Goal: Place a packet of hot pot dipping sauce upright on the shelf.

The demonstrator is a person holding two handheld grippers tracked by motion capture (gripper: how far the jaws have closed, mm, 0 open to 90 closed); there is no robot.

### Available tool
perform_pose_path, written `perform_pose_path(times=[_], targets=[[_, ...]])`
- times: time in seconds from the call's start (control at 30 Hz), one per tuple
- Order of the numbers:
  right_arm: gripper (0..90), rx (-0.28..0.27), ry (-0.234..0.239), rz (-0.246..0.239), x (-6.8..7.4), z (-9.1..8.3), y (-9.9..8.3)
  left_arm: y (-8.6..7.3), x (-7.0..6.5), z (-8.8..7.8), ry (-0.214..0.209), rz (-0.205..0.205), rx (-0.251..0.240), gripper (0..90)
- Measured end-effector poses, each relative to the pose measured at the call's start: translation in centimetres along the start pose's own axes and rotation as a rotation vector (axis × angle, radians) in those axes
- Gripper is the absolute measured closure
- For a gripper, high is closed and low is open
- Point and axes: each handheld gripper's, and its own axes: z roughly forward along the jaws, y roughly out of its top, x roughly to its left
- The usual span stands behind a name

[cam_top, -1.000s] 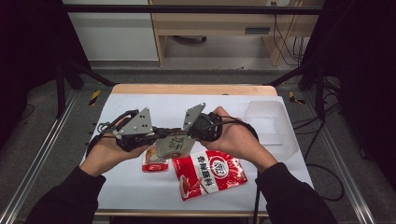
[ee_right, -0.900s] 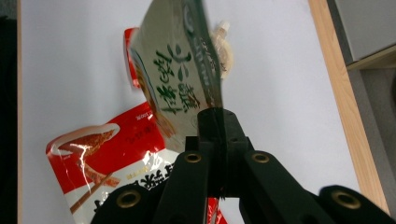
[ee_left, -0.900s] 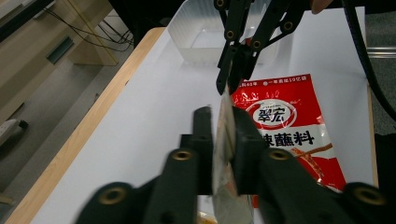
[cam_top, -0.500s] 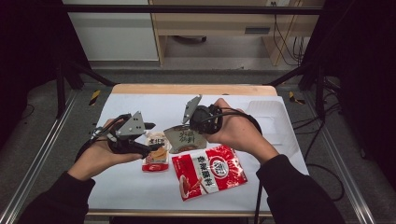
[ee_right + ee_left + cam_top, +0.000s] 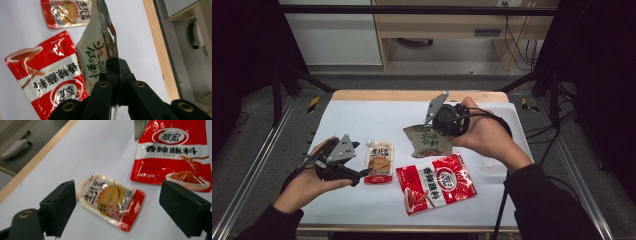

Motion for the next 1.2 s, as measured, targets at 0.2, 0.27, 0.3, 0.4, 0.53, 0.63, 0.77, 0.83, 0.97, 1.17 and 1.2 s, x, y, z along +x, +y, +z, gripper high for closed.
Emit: perform_pose_path(times=[0.2, 0.27, 0.3, 0.4, 0.53, 0.63, 0.77, 0.83, 0.97, 1.17, 1.2], targets=[[90.0, -0.022, -0.051, 0.023, -0.8, -2.6, -2.5, -4.0, 0.5, 1.0, 0.007, -0.104, 0.016, 12.7], [90.0, -0.022, -0.066, 0.044, -1.0, -3.2, -3.5, -5.2, 0.8, 1.2, 0.012, -0.136, 0.015, 12.6], [90.0, -0.020, -0.072, 0.052, -1.2, -3.5, -3.9, -5.7, 1.0, 1.3, 0.009, -0.155, 0.010, 12.6], [90.0, -0.012, -0.088, 0.069, -1.4, -4.3, -5.2, -7.0, 1.1, 1.4, 0.001, -0.187, -0.010, 12.5], [90.0, -0.017, -0.104, 0.087, -2.0, -5.3, -6.8, -8.6, 1.1, 1.5, 0.035, -0.224, -0.029, 12.6], [90.0, -0.017, -0.129, 0.116, -2.4, -6.3, -8.5, -9.7, 1.3, 1.5, 0.048, -0.256, -0.028, 12.0], [90.0, -0.005, -0.155, 0.141, -2.8, -7.1, -10.3, -11.0, 1.7, 1.3, 0.071, -0.295, -0.053, 11.2], [90.0, 0.000, -0.166, 0.155, -2.9, -7.4, -11.1, -11.3, 1.8, 1.2, 0.072, -0.304, -0.065, 10.5], [90.0, 0.005, -0.185, 0.184, -3.1, -7.9, -12.6, -11.7, 1.8, 1.2, 0.080, -0.302, -0.067, 10.2], [90.0, 0.010, -0.197, 0.210, -3.2, -8.6, -14.4, -12.1, 1.9, 1.3, 0.083, -0.324, -0.075, 9.7], [90.0, 0.010, -0.197, 0.210, -3.2, -8.6, -14.4, -12.2, 2.0, 1.4, 0.084, -0.325, -0.070, 9.7]])
